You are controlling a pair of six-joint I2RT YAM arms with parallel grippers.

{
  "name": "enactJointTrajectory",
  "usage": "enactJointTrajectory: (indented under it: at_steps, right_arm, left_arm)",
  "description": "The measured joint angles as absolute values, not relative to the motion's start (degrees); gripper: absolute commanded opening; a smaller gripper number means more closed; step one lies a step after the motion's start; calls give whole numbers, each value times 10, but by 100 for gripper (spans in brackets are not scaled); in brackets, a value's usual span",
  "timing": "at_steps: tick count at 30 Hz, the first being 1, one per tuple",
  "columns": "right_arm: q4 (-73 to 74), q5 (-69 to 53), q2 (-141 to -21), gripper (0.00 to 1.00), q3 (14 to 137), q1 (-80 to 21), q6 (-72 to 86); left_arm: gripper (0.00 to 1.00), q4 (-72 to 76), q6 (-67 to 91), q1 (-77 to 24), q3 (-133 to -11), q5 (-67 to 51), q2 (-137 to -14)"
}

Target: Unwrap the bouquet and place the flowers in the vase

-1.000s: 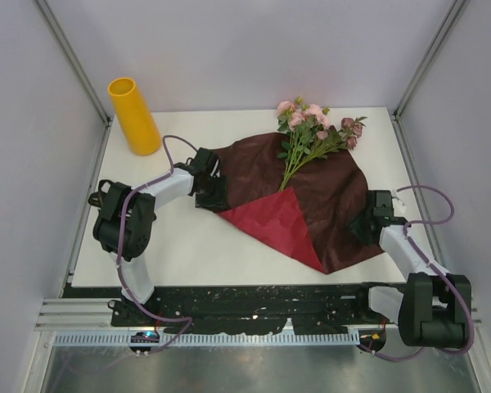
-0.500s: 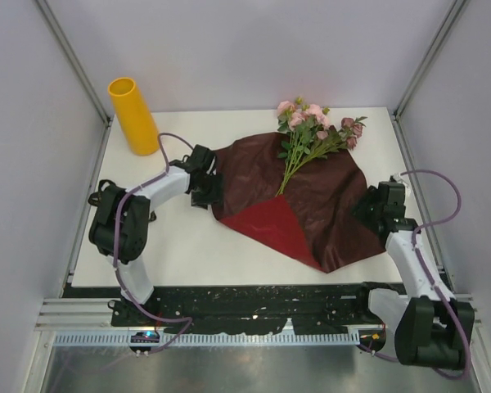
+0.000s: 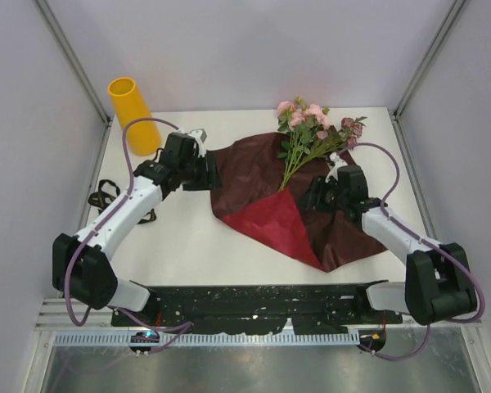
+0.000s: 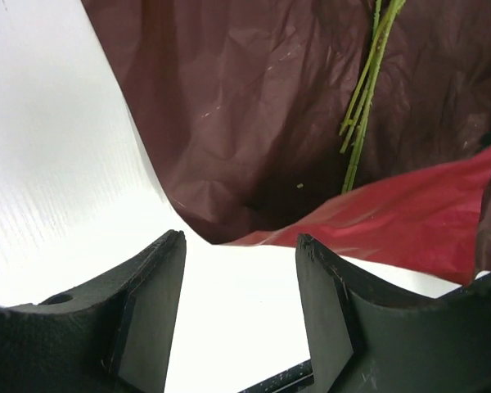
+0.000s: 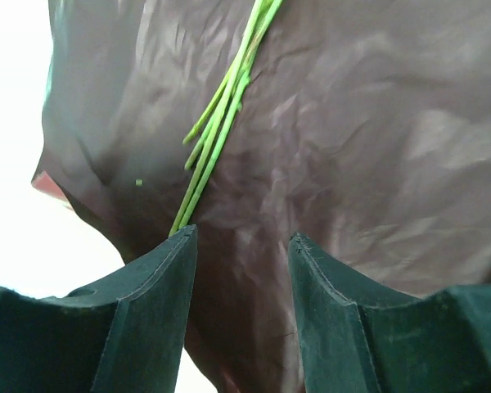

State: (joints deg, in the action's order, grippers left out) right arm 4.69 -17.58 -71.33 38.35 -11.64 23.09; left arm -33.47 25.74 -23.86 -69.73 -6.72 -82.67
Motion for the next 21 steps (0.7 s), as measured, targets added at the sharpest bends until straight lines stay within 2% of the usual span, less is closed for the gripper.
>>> enactJointTrajectory:
  at_steps: [4,12,21]
  right_arm:
    - [37,-199,-753,53,384,-150,217]
    - [14,-245,-752,53,383,-194,195]
    - [36,-291,-664,52,330,-272,192]
  left_arm:
    - [60,-351,239,-239,-690,-75,-797]
    - [61,-387,201,-239,-690,-88,-750]
    - [61,-411,173,-239,-689,-91,-721]
